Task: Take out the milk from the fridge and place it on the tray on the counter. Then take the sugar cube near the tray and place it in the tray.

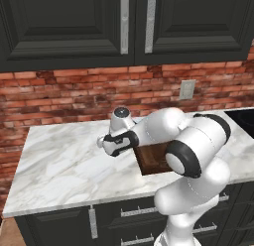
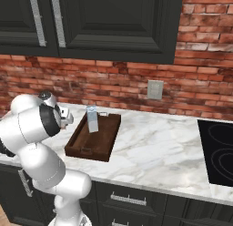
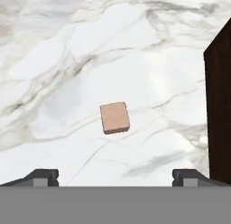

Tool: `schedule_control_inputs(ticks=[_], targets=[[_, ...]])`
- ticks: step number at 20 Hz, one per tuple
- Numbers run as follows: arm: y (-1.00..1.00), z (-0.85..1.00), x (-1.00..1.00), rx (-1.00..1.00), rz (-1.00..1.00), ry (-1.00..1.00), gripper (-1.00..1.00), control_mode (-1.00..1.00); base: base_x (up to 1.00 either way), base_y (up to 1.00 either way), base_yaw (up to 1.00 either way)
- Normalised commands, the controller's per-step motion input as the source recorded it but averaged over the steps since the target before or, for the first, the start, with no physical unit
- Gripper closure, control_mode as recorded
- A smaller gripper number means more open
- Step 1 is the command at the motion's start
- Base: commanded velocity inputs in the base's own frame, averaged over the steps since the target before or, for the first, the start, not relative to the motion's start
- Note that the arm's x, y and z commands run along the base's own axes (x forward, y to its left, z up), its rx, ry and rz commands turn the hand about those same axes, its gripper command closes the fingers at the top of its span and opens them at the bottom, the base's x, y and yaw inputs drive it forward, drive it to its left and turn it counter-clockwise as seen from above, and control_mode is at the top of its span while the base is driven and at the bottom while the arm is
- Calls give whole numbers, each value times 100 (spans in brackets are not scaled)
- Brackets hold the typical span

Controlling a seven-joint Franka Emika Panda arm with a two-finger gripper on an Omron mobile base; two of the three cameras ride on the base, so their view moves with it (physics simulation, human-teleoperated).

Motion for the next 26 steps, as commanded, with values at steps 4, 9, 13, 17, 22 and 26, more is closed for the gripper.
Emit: schedule_control_inputs(ticks=[4, 9, 13, 17, 22, 26], targets=[[0, -14, 21, 0, 0, 0, -100, -100, 0, 0, 0], [4, -12, 29, 0, 0, 0, -100, -100, 0, 0, 0], [14, -17, 17, 0, 0, 0, -100, -100, 0, 0, 0], [11, -19, 7, 0, 0, 2, -100, -100, 0, 0, 0], [2, -18, 15, 0, 0, 3, -100, -100, 0, 0, 0], [0, -10, 19, 0, 0, 0, -100, -100, 0, 0, 0]])
